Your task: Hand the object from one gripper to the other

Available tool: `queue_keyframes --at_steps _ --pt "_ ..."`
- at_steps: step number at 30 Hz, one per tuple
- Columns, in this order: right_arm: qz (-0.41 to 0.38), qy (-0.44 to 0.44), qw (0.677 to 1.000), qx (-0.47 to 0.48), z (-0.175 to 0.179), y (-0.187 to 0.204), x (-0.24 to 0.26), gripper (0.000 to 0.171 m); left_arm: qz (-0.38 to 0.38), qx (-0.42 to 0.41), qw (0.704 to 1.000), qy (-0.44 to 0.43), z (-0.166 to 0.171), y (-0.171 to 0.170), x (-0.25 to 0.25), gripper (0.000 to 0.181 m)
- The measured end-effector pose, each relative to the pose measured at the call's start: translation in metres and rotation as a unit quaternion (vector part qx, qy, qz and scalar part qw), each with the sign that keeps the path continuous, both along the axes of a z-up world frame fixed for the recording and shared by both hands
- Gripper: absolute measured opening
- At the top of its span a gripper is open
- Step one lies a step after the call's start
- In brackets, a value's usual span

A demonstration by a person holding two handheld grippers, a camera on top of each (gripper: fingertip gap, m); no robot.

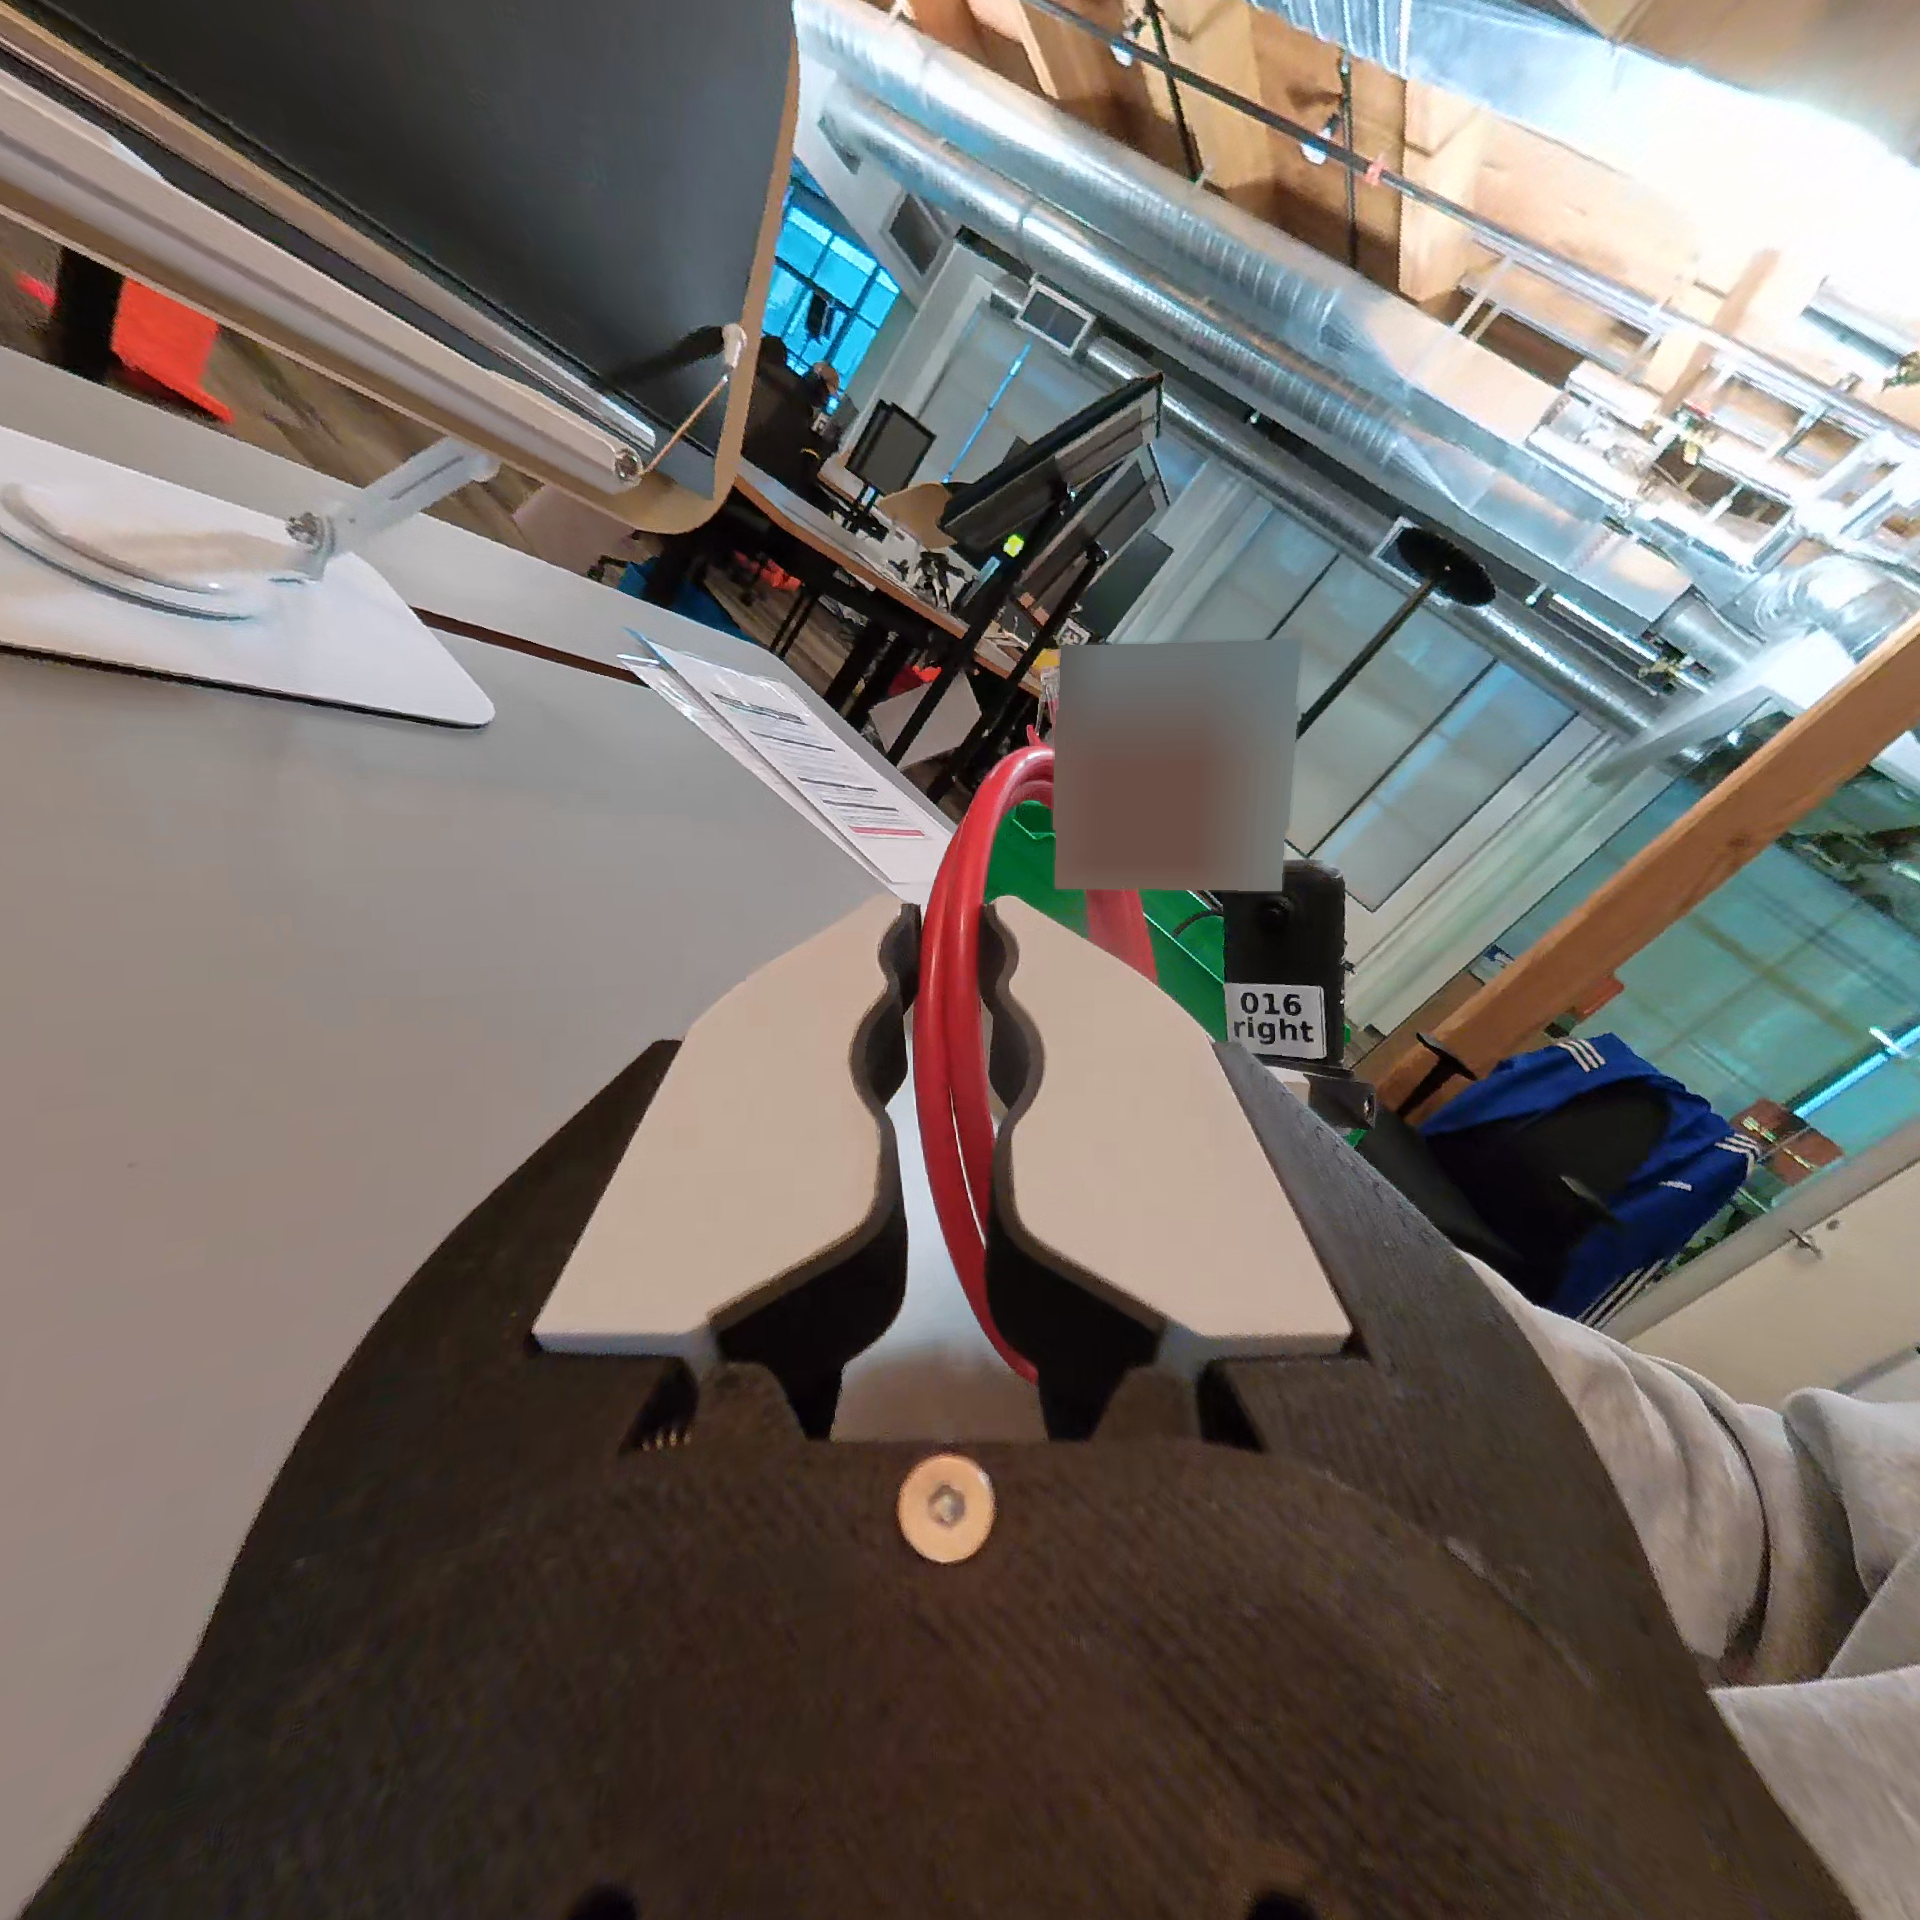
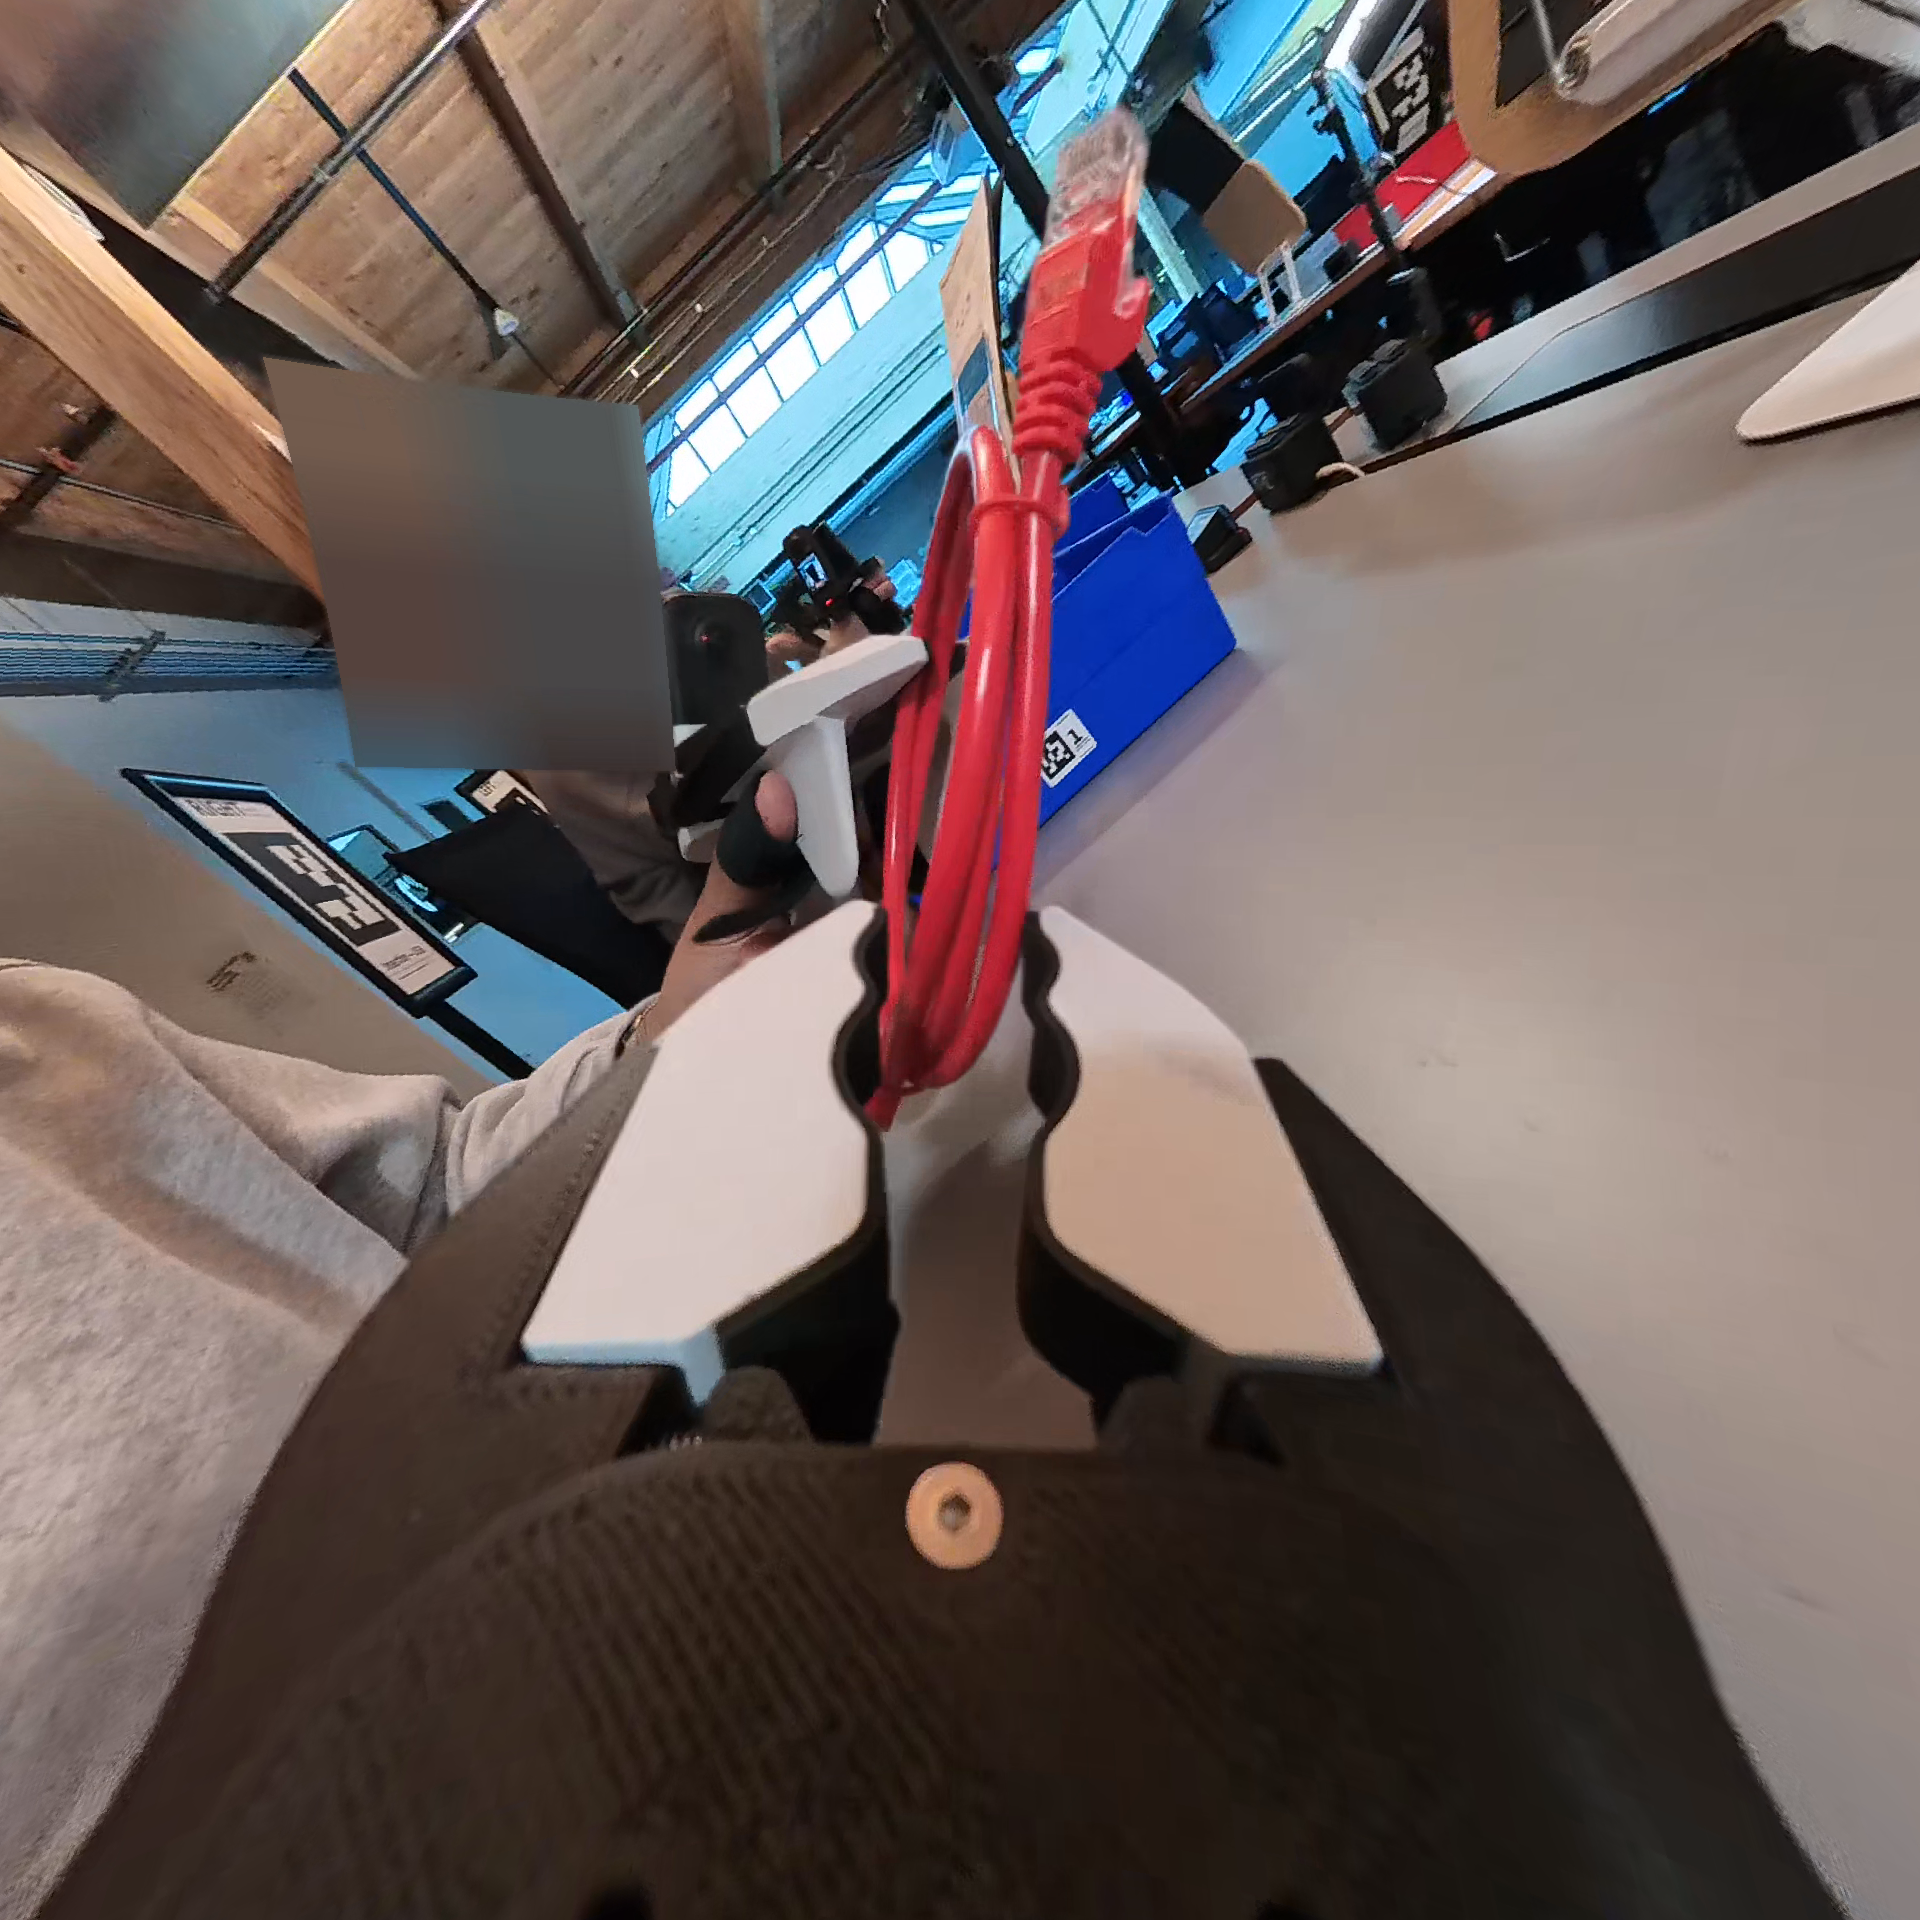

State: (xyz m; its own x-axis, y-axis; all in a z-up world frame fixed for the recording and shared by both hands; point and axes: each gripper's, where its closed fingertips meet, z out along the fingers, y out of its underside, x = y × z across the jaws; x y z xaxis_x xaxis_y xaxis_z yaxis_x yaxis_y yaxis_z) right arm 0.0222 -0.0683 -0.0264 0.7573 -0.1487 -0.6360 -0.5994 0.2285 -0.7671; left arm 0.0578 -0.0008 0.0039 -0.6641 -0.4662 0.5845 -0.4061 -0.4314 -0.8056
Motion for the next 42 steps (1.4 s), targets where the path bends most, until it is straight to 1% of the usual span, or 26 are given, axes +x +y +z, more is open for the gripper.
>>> queue_keyframes --at_steps 1,4,12,16,18,20,24,26,30,32,35,37,42 --pt "0.000 -0.005 1.000 -0.003 0.000 0.000 0.000 0.022 -0.001 -0.001 1.000 -0.001 0.000 -0.001 0.000 0.009" --pt "-0.001 -0.010 1.000 -0.004 0.003 -0.002 -0.001 0.020 -0.006 0.003 1.000 -0.007 0.000 -0.001 -0.001 0.009" --pt "-0.021 -0.008 1.000 -0.008 0.004 -0.008 0.005 0.019 0.010 0.039 0.999 -0.002 -0.009 -0.004 0.002 0.011" --pt "-0.046 0.003 0.999 -0.017 -0.001 -0.014 0.013 0.019 0.040 0.068 0.997 -0.015 -0.009 -0.001 0.005 0.035" --pt "-0.058 0.016 0.998 -0.013 -0.002 -0.018 0.018 0.018 0.063 0.101 0.992 -0.033 -0.009 0.000 0.006 0.041" --pt "-0.070 0.029 0.997 -0.004 -0.003 -0.022 0.023 0.018 0.069 0.149 0.985 -0.061 -0.009 -0.004 0.003 0.037" --pt "-0.091 0.048 0.995 0.004 -0.005 -0.028 0.030 0.018 0.031 0.247 0.960 -0.125 -0.013 -0.032 -0.016 0.016" --pt "-0.094 0.054 0.994 0.008 -0.006 -0.028 0.030 0.018 -0.008 0.294 0.947 -0.132 -0.027 -0.053 -0.028 0.017" --pt "-0.094 0.057 0.994 0.013 -0.004 -0.025 0.027 0.018 -0.073 0.375 0.917 -0.118 -0.064 -0.084 -0.048 0.036" --pt "-0.095 0.052 0.994 0.007 -0.004 -0.023 0.025 0.018 -0.075 0.411 0.900 -0.128 -0.076 -0.089 -0.052 0.038" --pt "-0.092 0.045 0.995 0.008 -0.002 -0.020 0.022 0.017 -0.059 0.444 0.878 -0.169 -0.075 -0.092 -0.054 0.038" --pt "-0.089 0.047 0.995 0.013 -0.001 -0.018 0.020 0.018 -0.050 0.463 0.866 -0.181 -0.077 -0.091 -0.053 0.034" --pt "-0.083 0.036 0.996 0.004 0.000 -0.013 0.016 0.017 -0.053 0.472 0.861 -0.181 -0.081 -0.090 -0.053 0.024"
